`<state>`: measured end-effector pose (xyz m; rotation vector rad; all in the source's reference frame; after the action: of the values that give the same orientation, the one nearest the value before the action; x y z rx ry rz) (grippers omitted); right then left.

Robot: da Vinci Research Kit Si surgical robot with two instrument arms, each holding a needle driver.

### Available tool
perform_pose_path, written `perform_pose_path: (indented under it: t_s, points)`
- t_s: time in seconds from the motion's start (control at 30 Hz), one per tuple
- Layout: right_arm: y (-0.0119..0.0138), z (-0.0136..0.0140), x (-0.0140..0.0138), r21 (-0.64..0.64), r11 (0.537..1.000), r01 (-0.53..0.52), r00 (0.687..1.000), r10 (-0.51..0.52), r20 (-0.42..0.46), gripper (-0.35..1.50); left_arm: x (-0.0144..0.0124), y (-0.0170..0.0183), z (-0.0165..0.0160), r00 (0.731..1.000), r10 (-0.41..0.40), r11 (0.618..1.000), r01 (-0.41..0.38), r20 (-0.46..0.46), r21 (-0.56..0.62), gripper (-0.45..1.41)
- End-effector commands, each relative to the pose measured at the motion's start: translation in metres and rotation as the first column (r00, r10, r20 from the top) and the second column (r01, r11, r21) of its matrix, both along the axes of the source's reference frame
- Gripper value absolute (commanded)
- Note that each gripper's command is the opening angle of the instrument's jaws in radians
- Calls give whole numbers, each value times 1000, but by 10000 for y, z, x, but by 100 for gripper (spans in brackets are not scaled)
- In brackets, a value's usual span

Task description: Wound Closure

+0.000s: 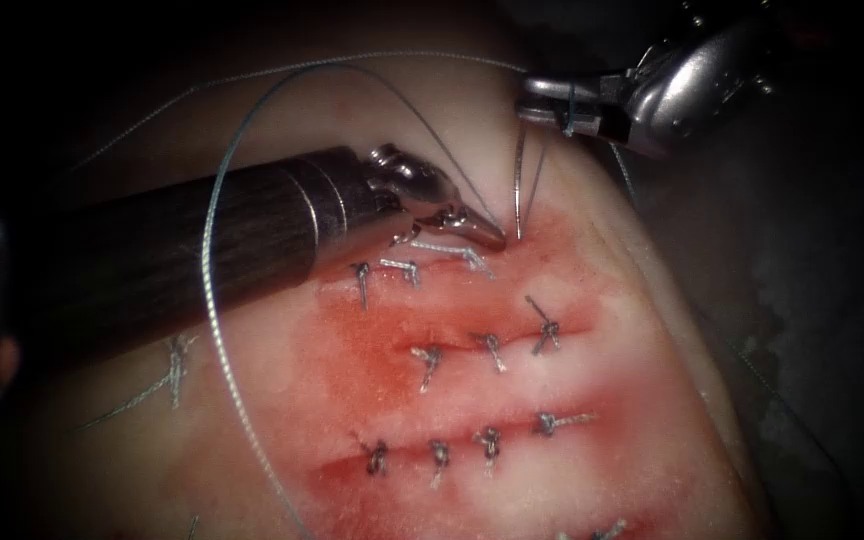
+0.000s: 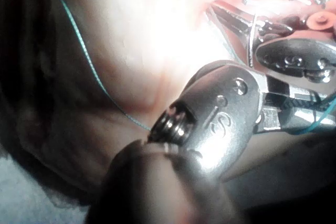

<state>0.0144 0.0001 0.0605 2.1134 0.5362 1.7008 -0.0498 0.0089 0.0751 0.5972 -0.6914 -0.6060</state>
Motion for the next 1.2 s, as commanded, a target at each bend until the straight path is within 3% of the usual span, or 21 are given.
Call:
perform_pose_path:
  t_s: [0.03,0.5,0.83,0.93,1.03,1.2]
  points:
    - [8,4,9,-15,1000,5,1000,-5,13,-35,-6,11,1,1000,1,1000,-1,5,-9,-45]
    - [-2,33,13,-93,996,0,994,10,109,-35,-9,7,5,999,29,999,-28,18,-40,-45]
    - [-7,38,15,-106,994,-9,993,22,117,-35,-12,10,-1,995,86,995,-83,51,-61,-45]
    - [-4,35,14,-102,995,-4,993,16,114,-35,-13,18,-5,978,159,987,-159,139,-12,-45]
    - [-2,31,13,-103,995,11,995,0,104,-35,-12,18,-6,956,238,965,-252,169,67,-45]
    - [0,30,11,-78,997,29,995,-22,95,-35,-19,24,-5,952,223,928,-273,209,252,-45]
